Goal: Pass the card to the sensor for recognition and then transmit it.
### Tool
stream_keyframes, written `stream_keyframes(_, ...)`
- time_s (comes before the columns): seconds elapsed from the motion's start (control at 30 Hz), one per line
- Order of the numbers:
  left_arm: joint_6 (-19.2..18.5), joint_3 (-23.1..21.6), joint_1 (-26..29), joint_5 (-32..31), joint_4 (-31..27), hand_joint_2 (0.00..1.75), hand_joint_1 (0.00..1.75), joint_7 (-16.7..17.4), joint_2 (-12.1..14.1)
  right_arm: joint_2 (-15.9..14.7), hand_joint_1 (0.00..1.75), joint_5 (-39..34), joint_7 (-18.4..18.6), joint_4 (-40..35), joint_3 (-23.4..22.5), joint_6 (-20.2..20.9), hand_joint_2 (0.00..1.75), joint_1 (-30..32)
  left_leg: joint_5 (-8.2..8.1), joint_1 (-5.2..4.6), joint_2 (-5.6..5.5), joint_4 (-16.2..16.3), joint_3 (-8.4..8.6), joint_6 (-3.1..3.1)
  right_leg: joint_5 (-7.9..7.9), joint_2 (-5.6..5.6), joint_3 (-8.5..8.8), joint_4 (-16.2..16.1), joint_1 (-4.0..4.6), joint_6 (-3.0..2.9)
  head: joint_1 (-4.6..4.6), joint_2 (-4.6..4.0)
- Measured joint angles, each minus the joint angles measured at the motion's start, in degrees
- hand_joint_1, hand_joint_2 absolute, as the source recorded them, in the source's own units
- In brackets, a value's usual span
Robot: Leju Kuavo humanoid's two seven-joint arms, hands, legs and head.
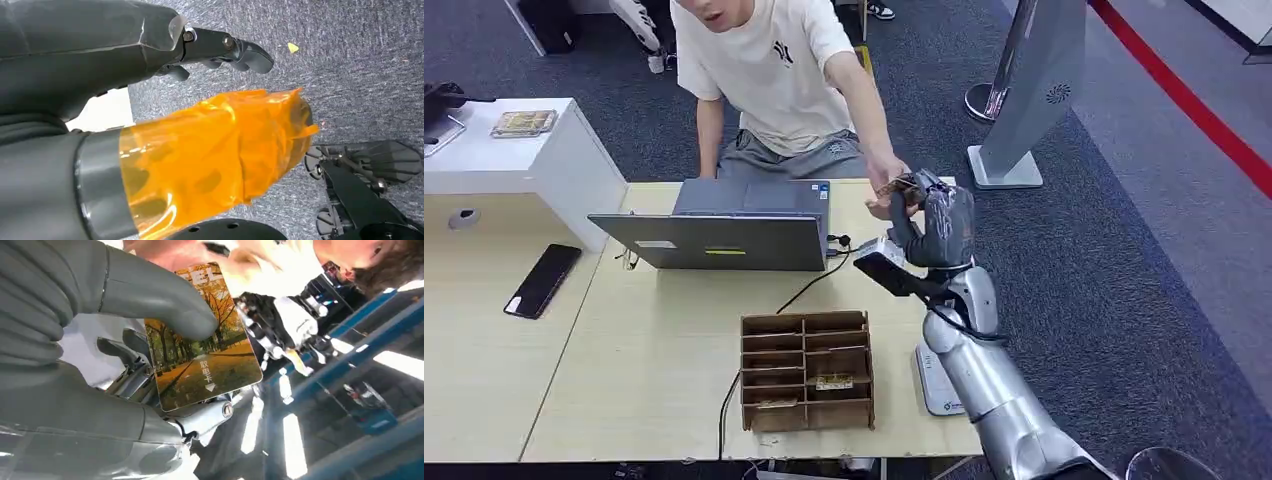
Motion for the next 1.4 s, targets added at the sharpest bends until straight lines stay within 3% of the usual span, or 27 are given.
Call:
stream_keyframes(0.13, 0.00, 0.00, 0.09, 0.00, 0.00, 0.00, 0.00, -0.11, -0.15, -1.49, 1.75, -7.49, 1.49, -1.25, 2.50, 0.61, 1.75, 0.68, 0.00, 0.00, 0.00, 0.00, 0.00, 0.00, 0.00, 0.00, 0.00, 0.00, 0.00, 0.00, 0.00, 0.00)
stream_keyframes(0.33, 0.00, 0.00, 0.21, 0.15, 0.00, 0.00, 0.00, -0.24, -0.22, -3.21, 1.75, -16.86, 2.25, -4.81, 3.63, 4.74, 1.75, 2.69, 0.00, 0.00, -0.01, 0.00, 0.00, 0.00, 0.00, 0.00, -0.01, 0.00, 0.00, 0.00, 0.00, 0.00)
stream_keyframes(0.7, -0.17, 0.15, 0.71, 0.77, 0.02, 0.00, 0.00, -0.79, -0.22, -5.66, 1.75, -27.59, 4.31, -10.31, 2.98, 12.28, 1.75, 7.46, -0.01, 0.00, -0.01, 0.00, 0.00, 0.00, 0.00, 0.00, -0.01, -0.01, 0.00, 0.00, 0.00, 0.00)
stream_keyframes(1.1, -0.68, 1.90, 1.06, 1.53, 0.02, 0.00, 0.00, -0.96, -0.13, -7.76, 1.75, -34.91, 8.13, -12.81, 1.01, 18.67, 1.75, 12.70, -0.01, 0.00, -0.02, 0.00, -0.01, 0.00, 0.00, -0.01, -0.01, -0.02, 0.00, 0.00, 0.00, 0.00)
stream_keyframes(1.4, -0.66, 3.06, 1.06, 2.01, 0.02, 0.00, 0.00, -1.25, -0.11, -8.85, 1.75, -36.41, 10.19, -13.12, -0.63, 18.89, 1.75, 15.39, -0.01, 0.00, -0.01, 0.00, -0.01, 0.01, 0.00, -0.01, -0.01, -0.02, 0.00, 0.00, -0.02, 0.00)
